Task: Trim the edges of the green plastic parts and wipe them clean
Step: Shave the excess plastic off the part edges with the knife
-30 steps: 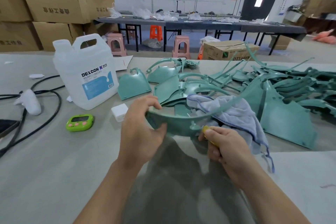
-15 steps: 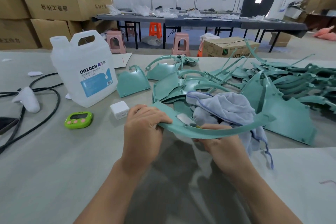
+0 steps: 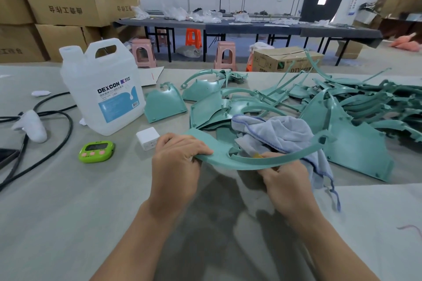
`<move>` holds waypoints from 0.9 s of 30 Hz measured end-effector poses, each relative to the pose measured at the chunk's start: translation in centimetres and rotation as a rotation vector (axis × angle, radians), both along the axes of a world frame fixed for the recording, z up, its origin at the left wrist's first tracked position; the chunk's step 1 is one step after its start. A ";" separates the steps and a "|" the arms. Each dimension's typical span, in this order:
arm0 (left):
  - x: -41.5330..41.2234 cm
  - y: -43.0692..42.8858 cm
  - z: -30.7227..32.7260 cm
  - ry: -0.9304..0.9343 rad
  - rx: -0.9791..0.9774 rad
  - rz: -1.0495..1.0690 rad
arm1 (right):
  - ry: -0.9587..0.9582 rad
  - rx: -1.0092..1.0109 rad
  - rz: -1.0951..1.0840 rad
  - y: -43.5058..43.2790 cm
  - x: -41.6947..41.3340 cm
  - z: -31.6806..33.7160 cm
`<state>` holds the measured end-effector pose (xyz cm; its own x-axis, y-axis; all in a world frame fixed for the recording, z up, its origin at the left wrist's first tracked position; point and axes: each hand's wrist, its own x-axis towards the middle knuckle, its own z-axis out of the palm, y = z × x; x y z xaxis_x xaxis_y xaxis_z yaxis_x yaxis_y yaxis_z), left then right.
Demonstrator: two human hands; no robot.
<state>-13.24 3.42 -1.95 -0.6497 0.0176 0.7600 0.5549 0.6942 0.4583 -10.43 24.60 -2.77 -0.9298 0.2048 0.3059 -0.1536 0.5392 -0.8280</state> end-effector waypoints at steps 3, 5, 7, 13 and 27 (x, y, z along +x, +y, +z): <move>-0.2 -0.1 -0.1 0.021 0.014 -0.001 | -0.041 -0.093 0.020 -0.5 0.2 0.0; -0.3 -0.3 0.0 0.046 0.030 -0.009 | -0.085 -0.005 -0.059 -0.7 -0.1 -0.2; -0.2 -0.4 0.0 0.049 0.043 -0.006 | -0.068 0.014 -0.130 -0.1 -0.3 -0.1; -0.5 -0.1 1.1 -0.411 0.527 -0.142 | 0.070 -0.145 -0.051 0.1 0.1 0.5; -0.8 -0.4 1.1 -0.582 0.786 -0.321 | -0.024 -0.399 0.181 -0.9 0.2 0.8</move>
<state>-14.07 3.02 -0.88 -0.9733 -0.1110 0.2011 0.2086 -0.0602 0.9761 -10.24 23.74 -1.93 -0.9675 0.1356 0.2133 -0.1940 0.1425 -0.9706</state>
